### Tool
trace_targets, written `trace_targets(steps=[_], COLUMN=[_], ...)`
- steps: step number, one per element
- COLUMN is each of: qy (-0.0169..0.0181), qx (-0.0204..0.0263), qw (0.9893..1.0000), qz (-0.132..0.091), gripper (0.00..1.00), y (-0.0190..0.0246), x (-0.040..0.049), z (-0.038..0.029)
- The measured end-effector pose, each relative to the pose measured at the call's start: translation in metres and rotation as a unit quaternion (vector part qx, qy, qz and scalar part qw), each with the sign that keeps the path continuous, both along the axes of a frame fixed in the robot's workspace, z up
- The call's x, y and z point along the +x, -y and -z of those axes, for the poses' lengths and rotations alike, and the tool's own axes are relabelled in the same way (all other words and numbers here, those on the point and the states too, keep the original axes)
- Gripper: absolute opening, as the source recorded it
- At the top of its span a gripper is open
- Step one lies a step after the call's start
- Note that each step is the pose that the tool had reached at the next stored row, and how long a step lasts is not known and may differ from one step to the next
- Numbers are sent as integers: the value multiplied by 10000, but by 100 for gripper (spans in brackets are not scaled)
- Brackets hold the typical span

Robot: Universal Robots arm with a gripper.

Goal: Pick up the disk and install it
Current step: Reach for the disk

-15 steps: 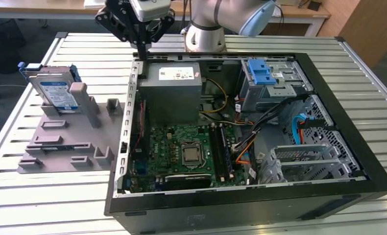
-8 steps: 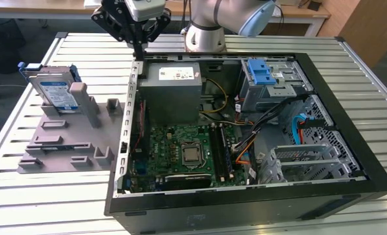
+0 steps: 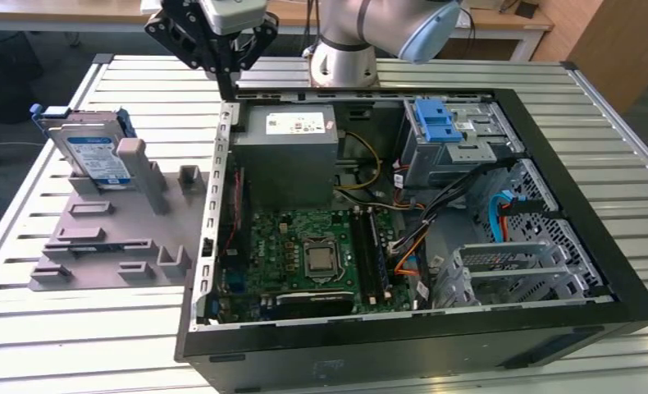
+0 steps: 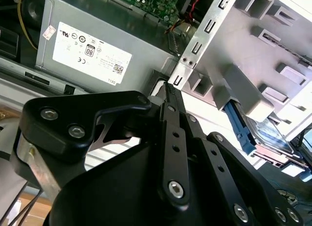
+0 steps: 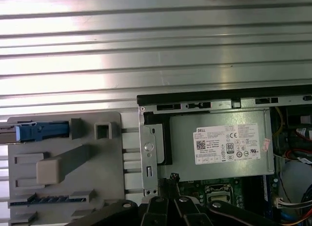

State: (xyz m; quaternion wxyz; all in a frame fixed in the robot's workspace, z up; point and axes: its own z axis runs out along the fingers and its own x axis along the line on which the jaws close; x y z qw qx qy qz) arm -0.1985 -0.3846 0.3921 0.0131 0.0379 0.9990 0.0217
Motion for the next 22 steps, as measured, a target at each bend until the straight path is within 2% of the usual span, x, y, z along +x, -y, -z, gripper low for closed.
trace_targets(steps=[7,8,22], qy=[0,0,0], qx=[-1,0,0], qw=[10000,10000,10000], qz=[0,0,0], gripper=[11,11,11], y=[-8,-21,-37], x=[-54,-161,-317], z=[1,4,7])
